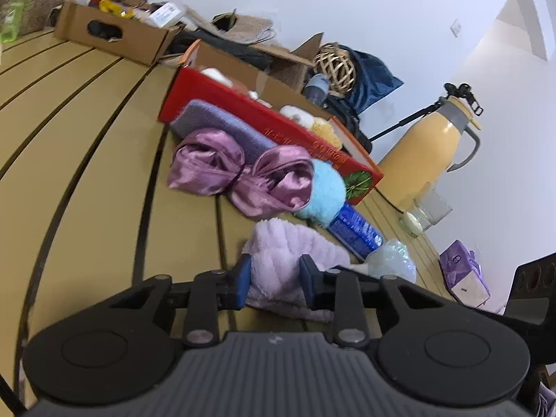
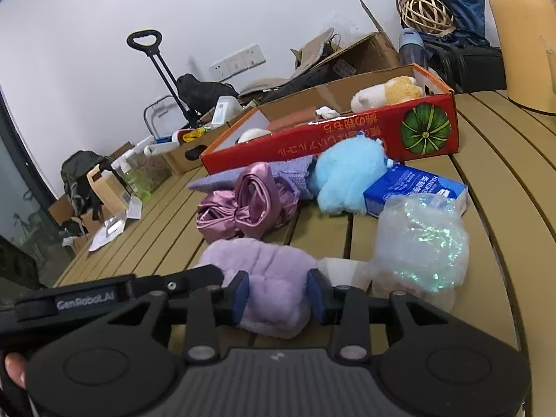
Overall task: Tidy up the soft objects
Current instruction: 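Grasp the lavender fluffy towel with both grippers, then carry the lavender towel into the cardboard box and open both grippers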
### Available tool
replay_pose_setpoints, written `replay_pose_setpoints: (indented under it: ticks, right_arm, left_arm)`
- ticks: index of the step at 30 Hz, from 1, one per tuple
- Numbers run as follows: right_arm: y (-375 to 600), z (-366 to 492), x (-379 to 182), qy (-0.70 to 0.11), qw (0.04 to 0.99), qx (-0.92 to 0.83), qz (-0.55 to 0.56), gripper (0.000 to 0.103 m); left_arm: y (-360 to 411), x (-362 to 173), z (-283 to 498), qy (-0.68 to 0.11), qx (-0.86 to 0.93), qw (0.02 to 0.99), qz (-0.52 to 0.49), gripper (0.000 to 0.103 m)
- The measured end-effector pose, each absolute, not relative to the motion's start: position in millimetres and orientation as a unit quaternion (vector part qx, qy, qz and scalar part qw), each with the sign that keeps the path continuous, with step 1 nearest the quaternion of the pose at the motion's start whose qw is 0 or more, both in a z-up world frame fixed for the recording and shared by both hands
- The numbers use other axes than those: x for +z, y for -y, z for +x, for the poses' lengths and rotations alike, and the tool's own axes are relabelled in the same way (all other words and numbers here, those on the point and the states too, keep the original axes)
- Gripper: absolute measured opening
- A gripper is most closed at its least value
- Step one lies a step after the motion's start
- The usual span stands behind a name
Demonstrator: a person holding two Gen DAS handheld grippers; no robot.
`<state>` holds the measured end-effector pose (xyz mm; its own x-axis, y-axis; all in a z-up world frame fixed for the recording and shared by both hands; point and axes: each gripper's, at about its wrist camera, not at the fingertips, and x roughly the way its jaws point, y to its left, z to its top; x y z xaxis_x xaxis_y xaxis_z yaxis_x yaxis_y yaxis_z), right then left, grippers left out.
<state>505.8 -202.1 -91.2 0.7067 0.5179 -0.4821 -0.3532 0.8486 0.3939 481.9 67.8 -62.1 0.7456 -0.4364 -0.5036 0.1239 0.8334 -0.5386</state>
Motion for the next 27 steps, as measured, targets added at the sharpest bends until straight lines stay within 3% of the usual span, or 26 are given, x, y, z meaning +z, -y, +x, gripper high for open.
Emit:
replay_pose_setpoints:
  ticks: [2, 3, 6, 17, 23, 27]
  right_arm:
    - [200, 506, -93, -0.299, 0.914, 0.237, 0.139, 0.034]
    - [198, 506, -94, -0.3, 0.914, 0.236, 0.136, 0.026]
    - [196, 503, -92, -0.294, 0.917, 0.234, 0.134, 0.019]
    - [207, 481, -54, -0.24, 0.927, 0.255, 0.137, 0.017]
    - [243, 540, 11, -0.183, 0.939, 0.255, 0.143, 0.017]
    - [261, 618, 33, -0.204, 0.944, 0.222, 0.131, 0.017]
  left_arm:
    - [-68, -61, 478, -0.318, -0.156, 0.904, -0.239, 0.029]
    - [-68, -60, 478, -0.318, -0.155, 0.905, -0.237, 0.028]
    - [-66, -57, 475, -0.318, -0.154, 0.905, -0.238, 0.027]
    - [-59, -16, 460, -0.272, -0.17, 0.92, -0.224, 0.027]
    - [-37, 43, 536, -0.235, -0.202, 0.921, -0.237, 0.027]
    - [-5, 54, 623, -0.26, -0.208, 0.912, -0.24, 0.027]
